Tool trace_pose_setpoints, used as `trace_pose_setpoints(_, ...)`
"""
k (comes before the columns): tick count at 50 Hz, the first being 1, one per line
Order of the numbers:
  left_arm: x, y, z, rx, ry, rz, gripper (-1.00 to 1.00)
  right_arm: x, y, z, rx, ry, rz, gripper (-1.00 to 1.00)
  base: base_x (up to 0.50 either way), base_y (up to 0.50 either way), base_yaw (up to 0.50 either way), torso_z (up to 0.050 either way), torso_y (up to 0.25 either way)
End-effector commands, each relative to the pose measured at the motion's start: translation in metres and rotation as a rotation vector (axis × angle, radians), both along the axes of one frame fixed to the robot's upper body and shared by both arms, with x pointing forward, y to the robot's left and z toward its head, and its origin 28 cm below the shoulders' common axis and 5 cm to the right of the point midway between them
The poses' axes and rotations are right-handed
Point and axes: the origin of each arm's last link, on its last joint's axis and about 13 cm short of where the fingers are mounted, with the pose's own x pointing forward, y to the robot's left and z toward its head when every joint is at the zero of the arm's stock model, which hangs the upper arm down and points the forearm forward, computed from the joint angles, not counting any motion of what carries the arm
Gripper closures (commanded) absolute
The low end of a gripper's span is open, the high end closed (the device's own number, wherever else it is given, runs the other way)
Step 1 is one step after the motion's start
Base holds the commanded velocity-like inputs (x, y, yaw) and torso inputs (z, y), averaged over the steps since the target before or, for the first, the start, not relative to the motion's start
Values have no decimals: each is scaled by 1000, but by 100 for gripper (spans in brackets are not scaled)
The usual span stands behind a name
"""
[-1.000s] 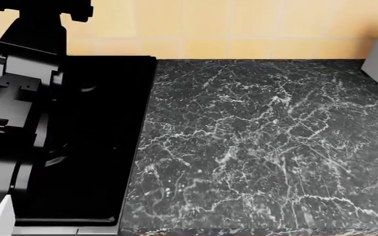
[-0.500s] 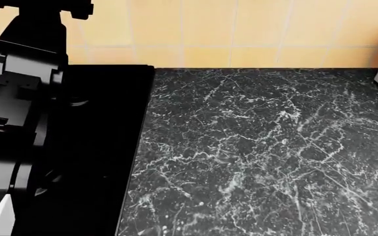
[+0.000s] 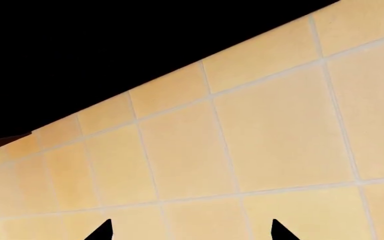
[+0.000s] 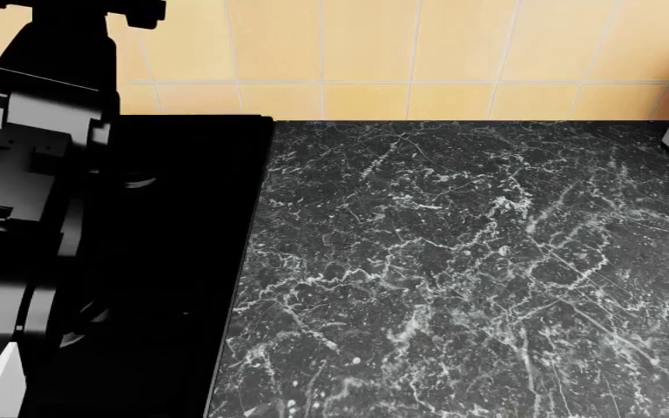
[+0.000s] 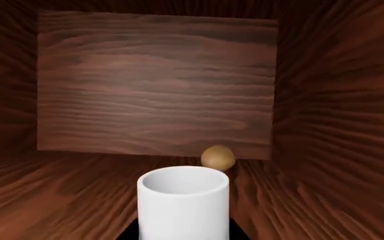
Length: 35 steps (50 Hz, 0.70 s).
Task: Pick the mug from the cabinet, place it under the coffee machine dispenser, and press the start button.
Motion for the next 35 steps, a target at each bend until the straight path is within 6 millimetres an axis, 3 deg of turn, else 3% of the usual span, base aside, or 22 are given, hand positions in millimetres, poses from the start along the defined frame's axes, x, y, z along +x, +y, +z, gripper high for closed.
trace_pose_setpoints(1, 0, -1, 2, -4, -7, -10, -100, 12, 1, -17, -188, 49, -99, 100, 0, 0, 0, 0, 0)
trace_pose_setpoints(9, 0, -2, 3, -2, -13, -14, -100, 9, 1, -16, -196, 45, -105, 100, 0, 0, 0, 0, 0)
trace_pose_setpoints(19, 0, -2, 4, -2, -17, -11, -100, -14, 2, 4, -173, -207, -83, 100, 0, 0, 0, 0, 0)
trace_pose_setpoints(35, 0, -3, 6, -2, -23, -12, -100, -16, -2, 5, -107, -212, -84, 100, 0, 0, 0, 0, 0)
